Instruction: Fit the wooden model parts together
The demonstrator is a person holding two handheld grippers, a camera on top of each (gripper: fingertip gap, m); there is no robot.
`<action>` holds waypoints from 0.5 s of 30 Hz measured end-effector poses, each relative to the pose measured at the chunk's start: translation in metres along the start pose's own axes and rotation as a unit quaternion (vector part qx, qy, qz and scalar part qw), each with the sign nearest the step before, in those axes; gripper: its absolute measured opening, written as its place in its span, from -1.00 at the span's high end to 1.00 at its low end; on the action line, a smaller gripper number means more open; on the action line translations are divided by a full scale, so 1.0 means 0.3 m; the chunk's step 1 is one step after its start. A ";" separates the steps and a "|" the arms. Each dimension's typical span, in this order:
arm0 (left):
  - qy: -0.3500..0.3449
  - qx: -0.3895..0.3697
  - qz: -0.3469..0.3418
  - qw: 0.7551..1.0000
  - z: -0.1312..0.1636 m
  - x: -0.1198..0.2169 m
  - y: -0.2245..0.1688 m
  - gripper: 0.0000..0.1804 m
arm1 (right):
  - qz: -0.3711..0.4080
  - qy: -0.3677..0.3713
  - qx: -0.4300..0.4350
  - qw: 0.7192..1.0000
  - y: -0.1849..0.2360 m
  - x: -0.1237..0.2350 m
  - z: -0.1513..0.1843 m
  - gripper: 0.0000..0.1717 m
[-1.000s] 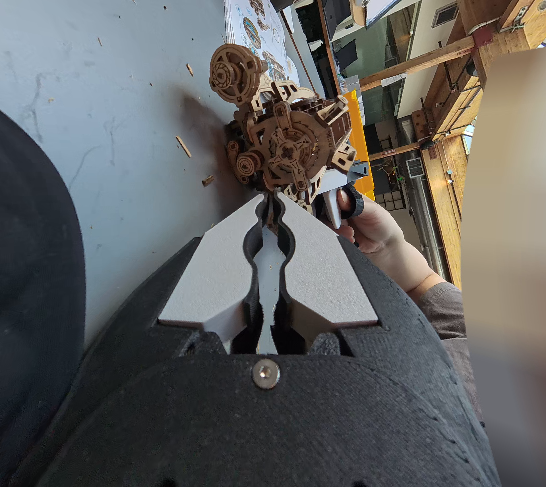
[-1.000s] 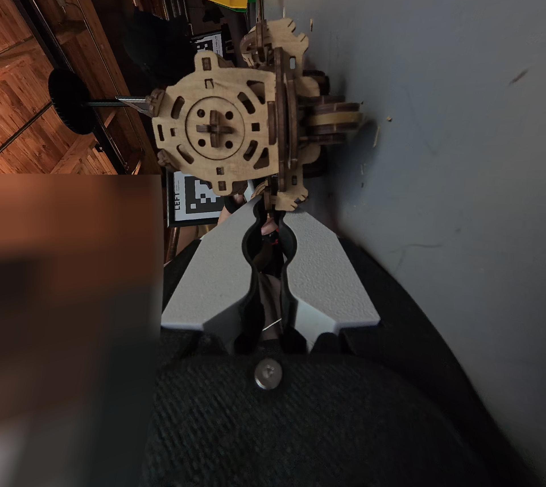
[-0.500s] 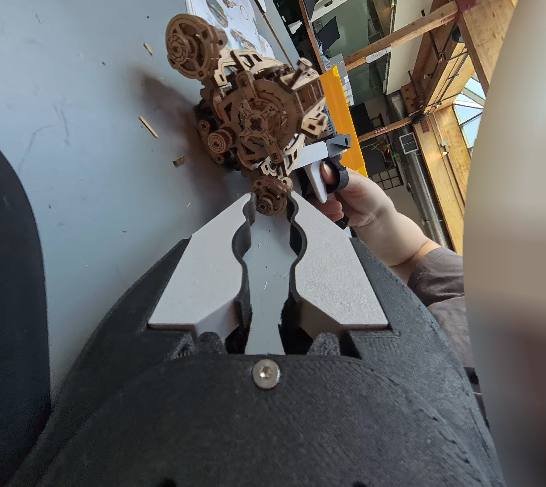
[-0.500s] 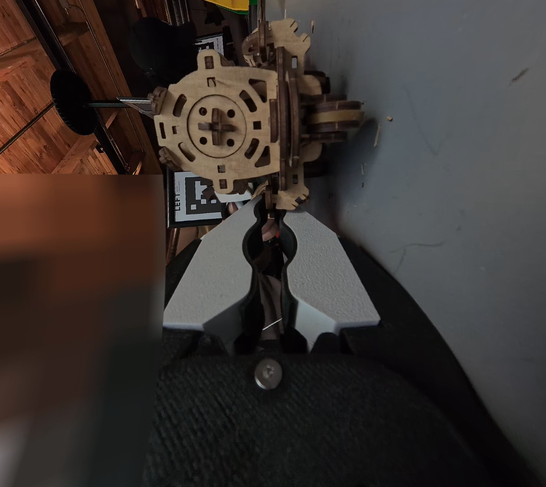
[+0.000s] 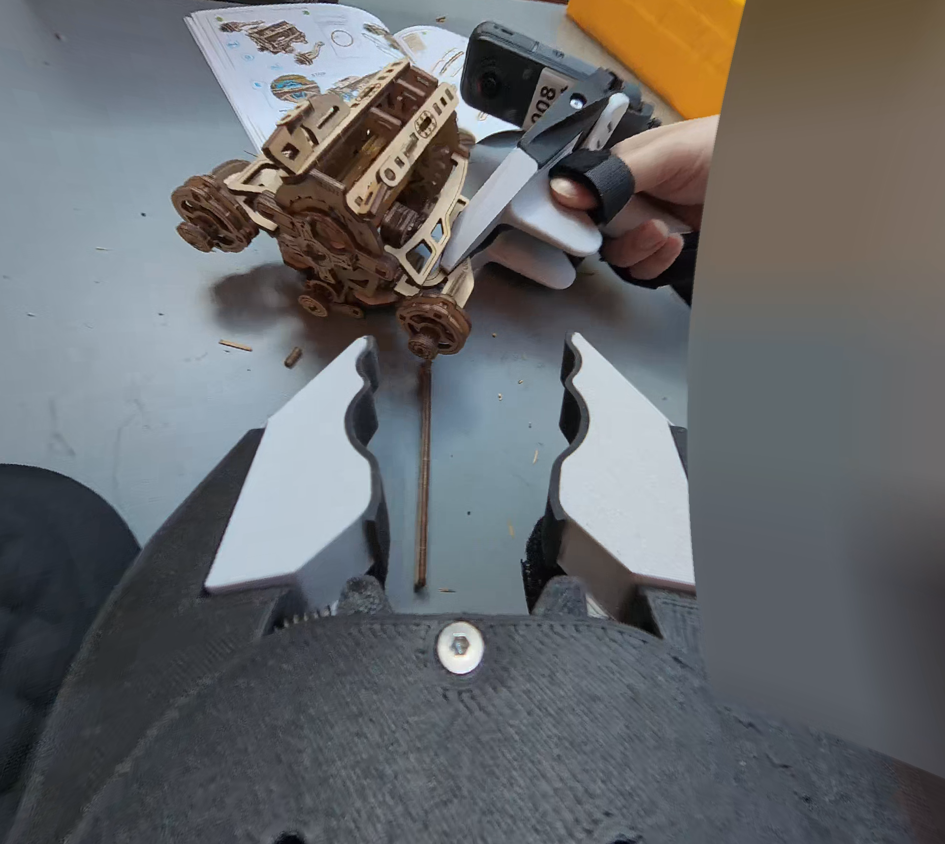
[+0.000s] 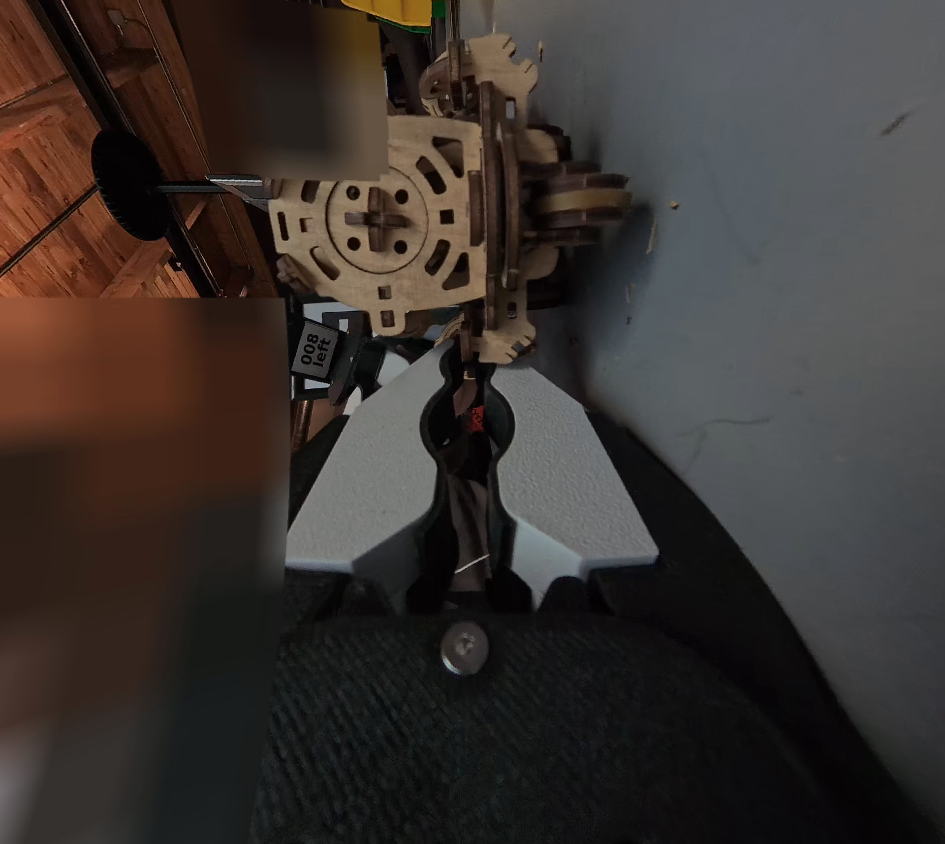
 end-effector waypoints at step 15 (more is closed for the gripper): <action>0.009 0.100 0.171 0.980 -0.047 -0.055 0.086 0.20 | 0.001 -0.002 0.006 1.000 0.000 -0.001 -0.004 0.98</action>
Point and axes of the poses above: each gripper's, where its closed fingertips meet, x back along the fingers, z out of its underside, y = z × x across the jaws, the point moved 8 cm from there along x, back along the fingers, and after that the axes turned 1 degree about y, right-handed, at the moved point
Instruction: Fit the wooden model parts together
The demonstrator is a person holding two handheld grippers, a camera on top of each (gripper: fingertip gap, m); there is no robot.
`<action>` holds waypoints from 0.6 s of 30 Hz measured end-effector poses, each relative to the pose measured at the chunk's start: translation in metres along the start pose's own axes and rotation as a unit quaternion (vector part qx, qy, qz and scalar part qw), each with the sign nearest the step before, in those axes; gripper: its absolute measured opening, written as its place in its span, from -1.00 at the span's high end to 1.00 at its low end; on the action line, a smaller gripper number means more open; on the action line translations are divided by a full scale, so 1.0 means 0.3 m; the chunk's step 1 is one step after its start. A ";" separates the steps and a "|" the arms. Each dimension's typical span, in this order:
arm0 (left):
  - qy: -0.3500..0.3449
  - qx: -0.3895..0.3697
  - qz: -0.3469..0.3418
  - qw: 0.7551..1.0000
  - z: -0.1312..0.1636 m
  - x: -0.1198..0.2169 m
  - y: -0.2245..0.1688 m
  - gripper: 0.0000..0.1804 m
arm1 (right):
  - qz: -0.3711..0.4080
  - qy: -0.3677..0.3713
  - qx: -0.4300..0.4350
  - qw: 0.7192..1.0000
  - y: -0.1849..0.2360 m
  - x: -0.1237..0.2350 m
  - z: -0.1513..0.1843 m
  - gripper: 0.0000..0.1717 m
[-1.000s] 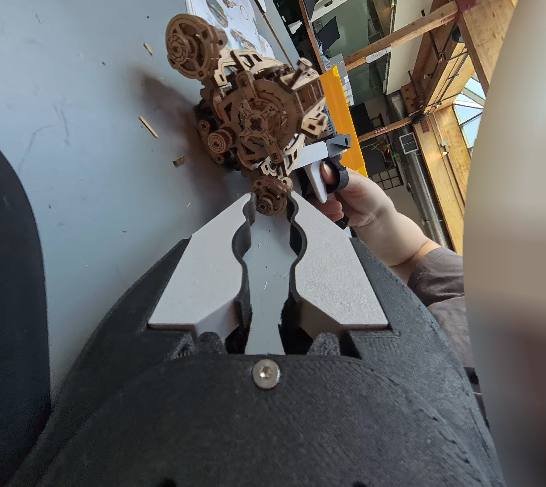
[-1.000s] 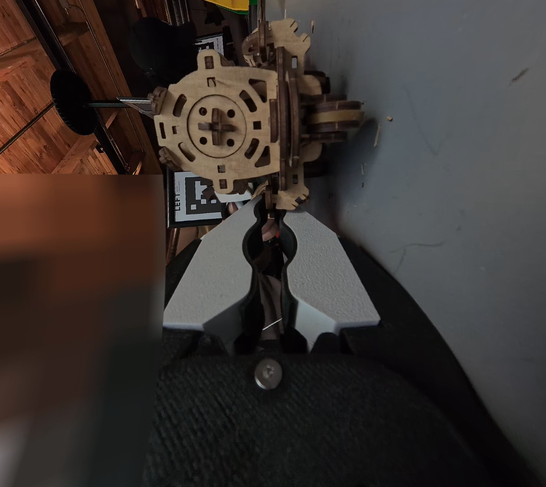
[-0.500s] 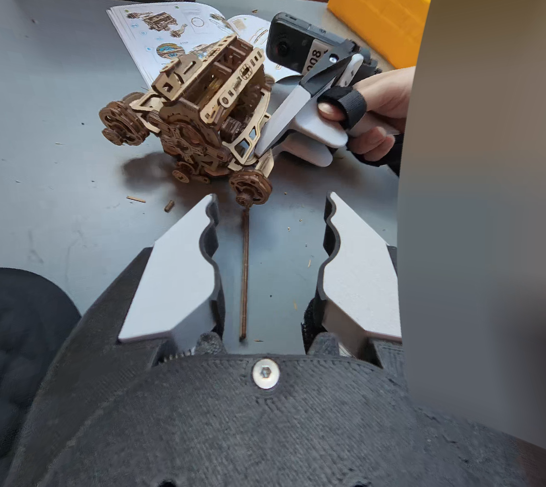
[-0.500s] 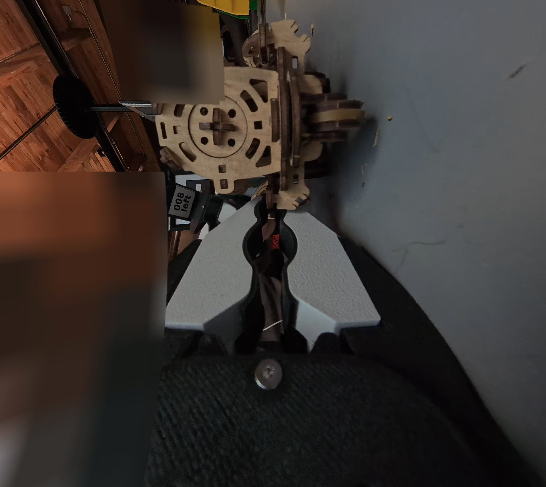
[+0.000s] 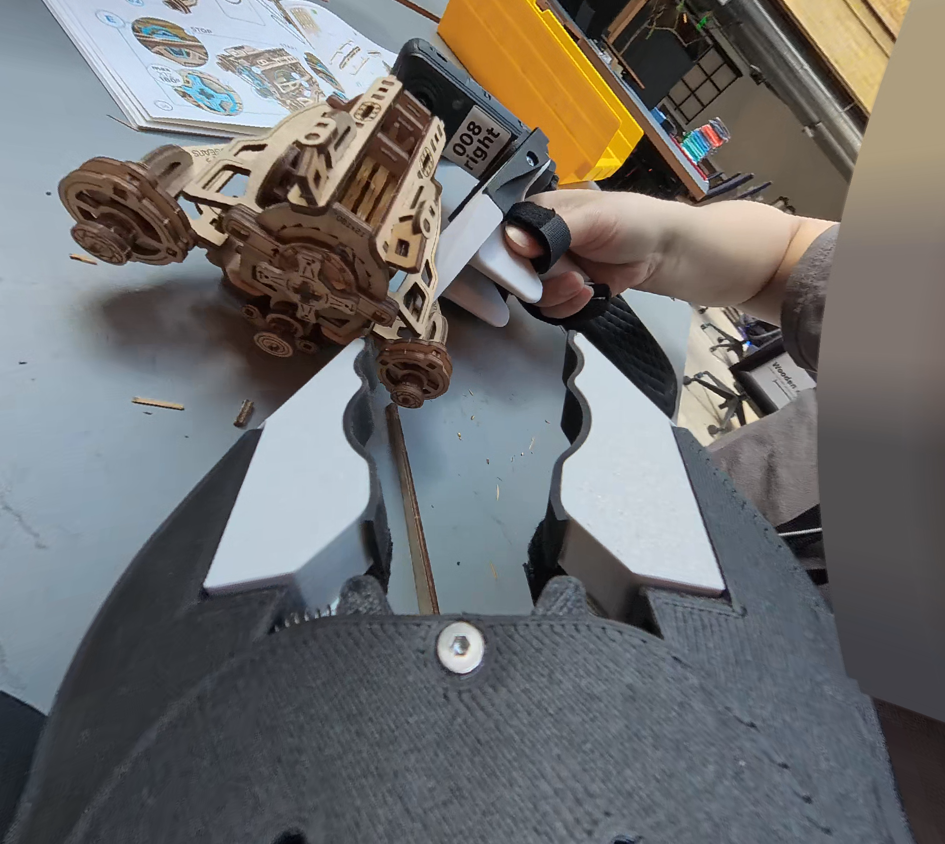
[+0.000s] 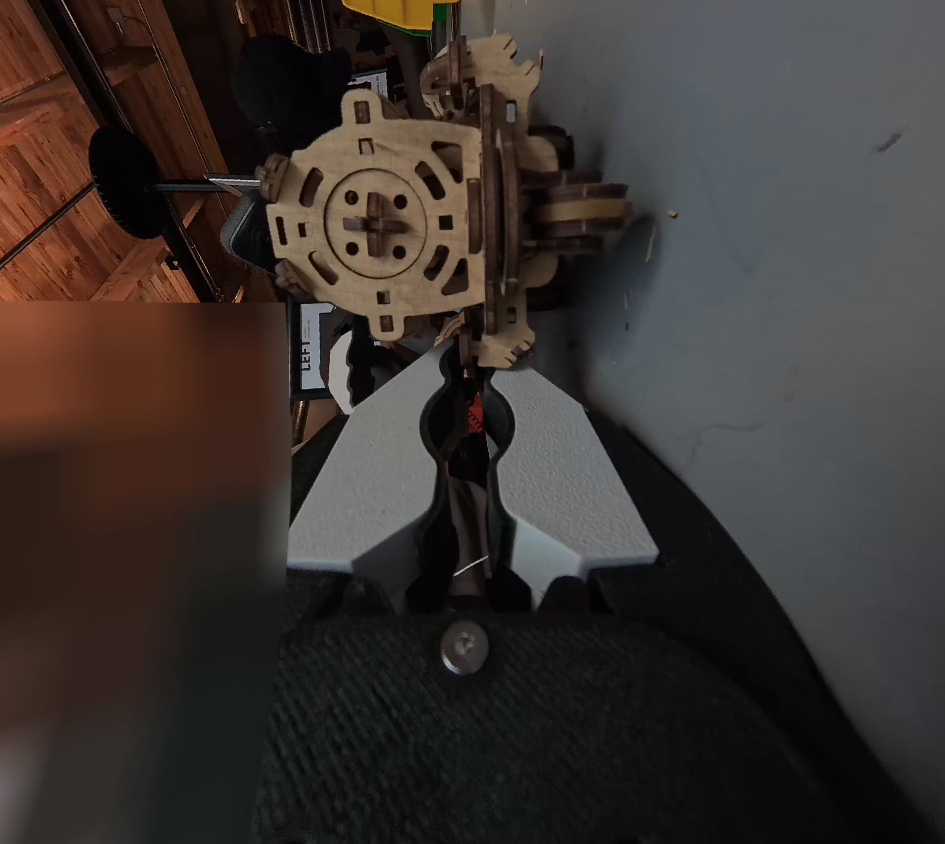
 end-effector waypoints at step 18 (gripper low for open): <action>0.035 0.073 0.041 0.996 0.000 0.001 0.030 0.27 | 0.000 0.002 0.010 1.000 0.000 0.001 0.002 0.98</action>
Point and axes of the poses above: each gripper's, where its closed fingertips meet, x back along the fingers, z out of its underside, y = z × x across the jaws, the point moved 8 cm from there along x, back along the fingers, and after that the axes turned 1 degree about y, right-handed, at the moved point
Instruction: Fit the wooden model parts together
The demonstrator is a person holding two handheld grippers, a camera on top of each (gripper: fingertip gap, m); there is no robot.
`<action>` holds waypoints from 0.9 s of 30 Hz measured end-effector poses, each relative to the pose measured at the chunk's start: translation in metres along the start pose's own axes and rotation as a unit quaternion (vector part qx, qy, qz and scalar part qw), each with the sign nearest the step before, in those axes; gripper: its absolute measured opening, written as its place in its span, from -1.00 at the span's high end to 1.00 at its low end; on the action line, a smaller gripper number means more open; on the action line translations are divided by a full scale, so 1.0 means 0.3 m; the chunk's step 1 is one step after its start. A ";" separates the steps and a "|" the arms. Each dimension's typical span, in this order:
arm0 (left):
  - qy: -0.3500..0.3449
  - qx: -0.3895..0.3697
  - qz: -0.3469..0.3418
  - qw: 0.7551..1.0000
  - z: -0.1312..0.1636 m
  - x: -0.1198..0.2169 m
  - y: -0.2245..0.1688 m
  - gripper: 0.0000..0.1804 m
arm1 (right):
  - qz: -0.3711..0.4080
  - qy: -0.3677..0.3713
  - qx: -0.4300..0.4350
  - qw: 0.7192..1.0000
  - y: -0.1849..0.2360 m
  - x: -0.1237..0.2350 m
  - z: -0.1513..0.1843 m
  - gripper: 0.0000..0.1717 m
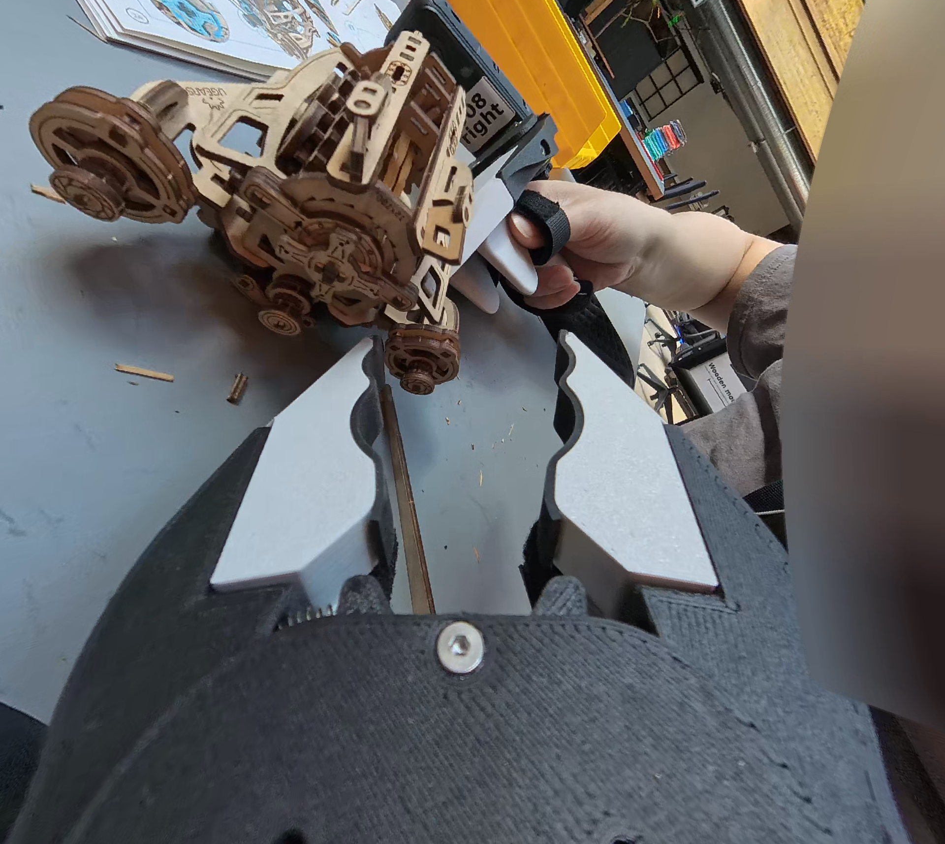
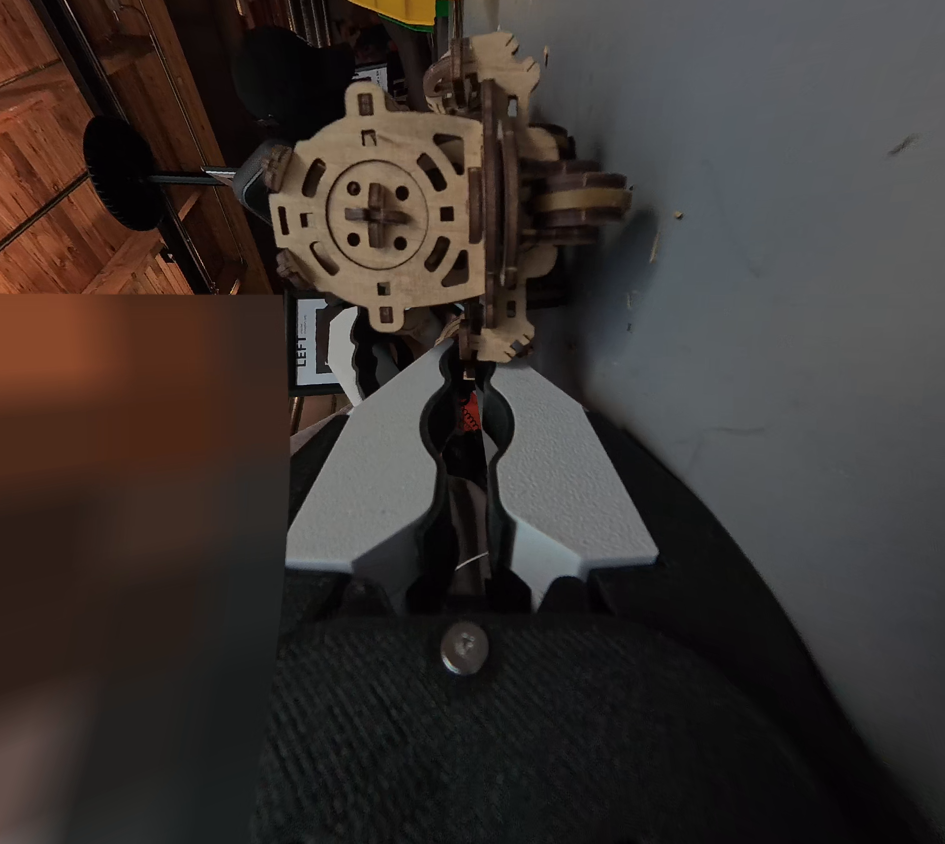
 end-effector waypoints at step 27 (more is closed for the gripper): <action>-0.012 0.066 0.081 0.994 -0.015 -0.011 0.026 0.27 | -0.003 0.005 -0.001 1.000 -0.001 0.010 -0.006 0.99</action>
Point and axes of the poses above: each gripper's, where its closed fingertips meet, x back along the fingers, z out of its underside, y = z × x across the jaws, the point moved 8 cm from there along x, back along the fingers, and after that the axes turned 1 degree about y, right-handed, at the moved point
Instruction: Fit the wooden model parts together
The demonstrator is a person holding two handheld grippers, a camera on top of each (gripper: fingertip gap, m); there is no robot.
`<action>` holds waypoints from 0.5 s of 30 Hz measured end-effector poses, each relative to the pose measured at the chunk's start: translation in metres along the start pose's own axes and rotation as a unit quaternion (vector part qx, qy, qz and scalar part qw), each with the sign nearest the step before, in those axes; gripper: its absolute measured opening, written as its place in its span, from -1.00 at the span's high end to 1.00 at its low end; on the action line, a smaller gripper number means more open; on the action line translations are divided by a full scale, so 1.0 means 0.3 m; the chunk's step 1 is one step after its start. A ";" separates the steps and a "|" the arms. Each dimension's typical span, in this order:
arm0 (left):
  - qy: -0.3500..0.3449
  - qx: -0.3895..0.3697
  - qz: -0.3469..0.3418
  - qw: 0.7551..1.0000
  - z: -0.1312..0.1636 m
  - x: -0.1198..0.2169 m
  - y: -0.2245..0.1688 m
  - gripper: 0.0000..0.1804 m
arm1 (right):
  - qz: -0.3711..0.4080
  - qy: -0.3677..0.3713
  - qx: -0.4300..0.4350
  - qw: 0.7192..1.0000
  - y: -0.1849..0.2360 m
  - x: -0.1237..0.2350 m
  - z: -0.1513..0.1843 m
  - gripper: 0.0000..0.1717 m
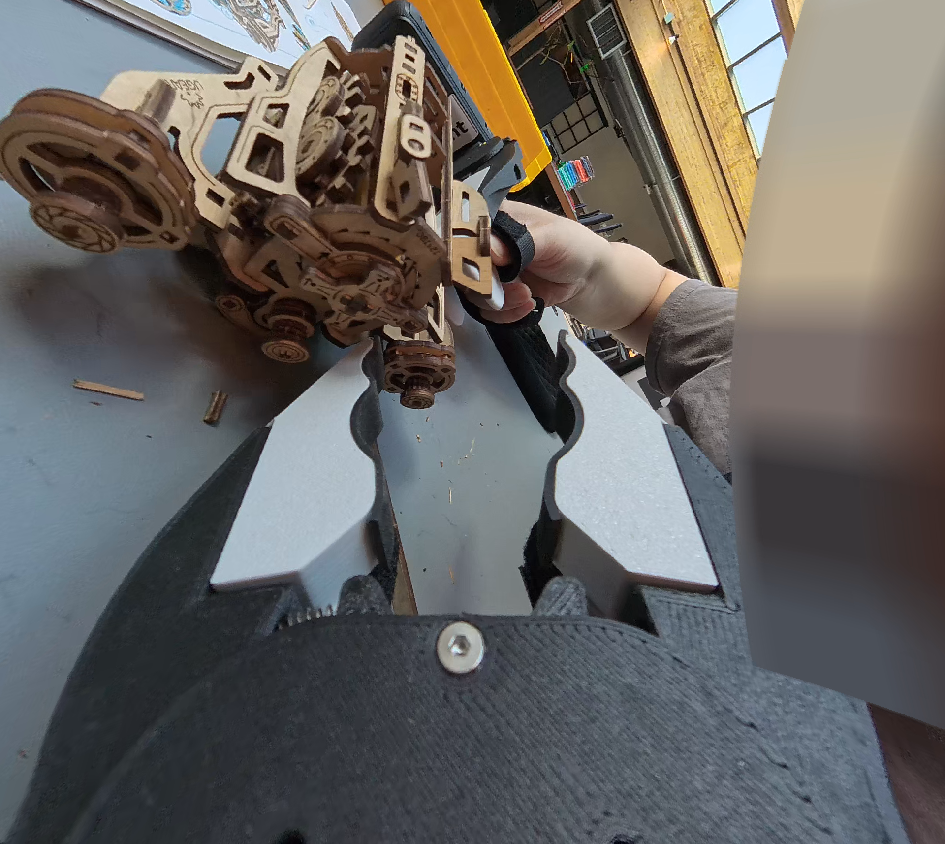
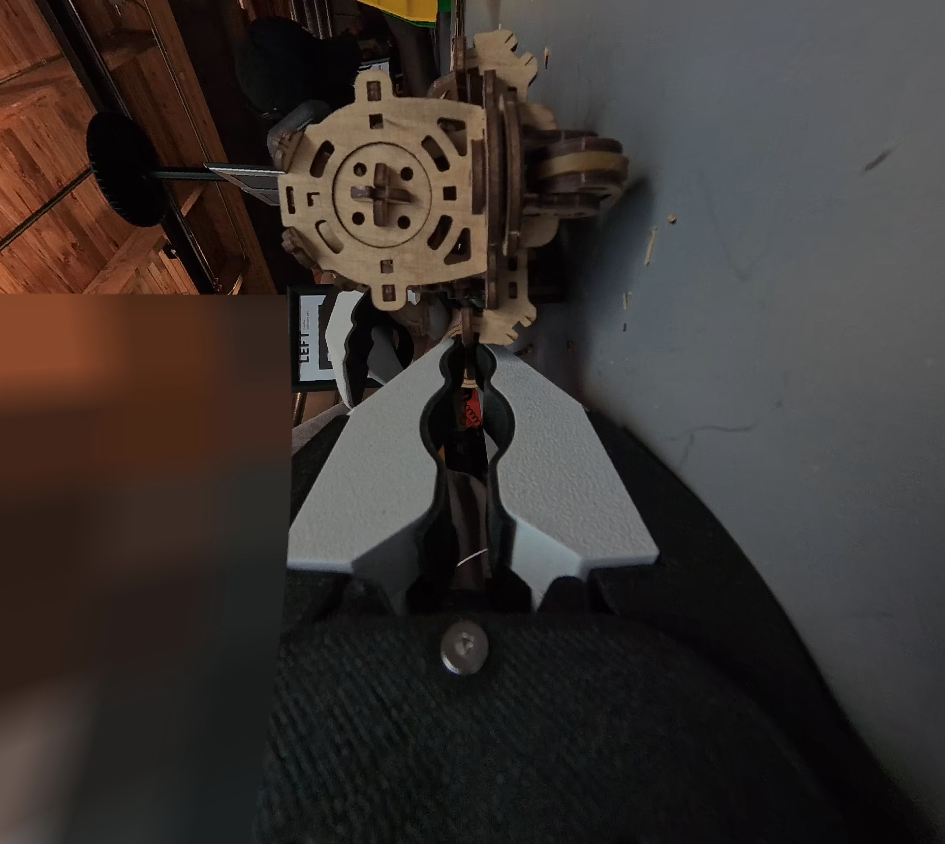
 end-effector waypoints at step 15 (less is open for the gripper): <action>-0.006 0.006 0.013 1.000 0.000 -0.003 0.002 0.23 | 0.002 -0.004 0.006 1.000 0.000 0.003 0.001 0.99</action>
Point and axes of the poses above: each gripper's, where its closed fingertips meet, x back along the fingers, z out of its underside, y = z × x across the jaws, the point moved 8 cm from there along x, back along the fingers, and after that the axes turned 1 degree about y, right-handed, at the moved point
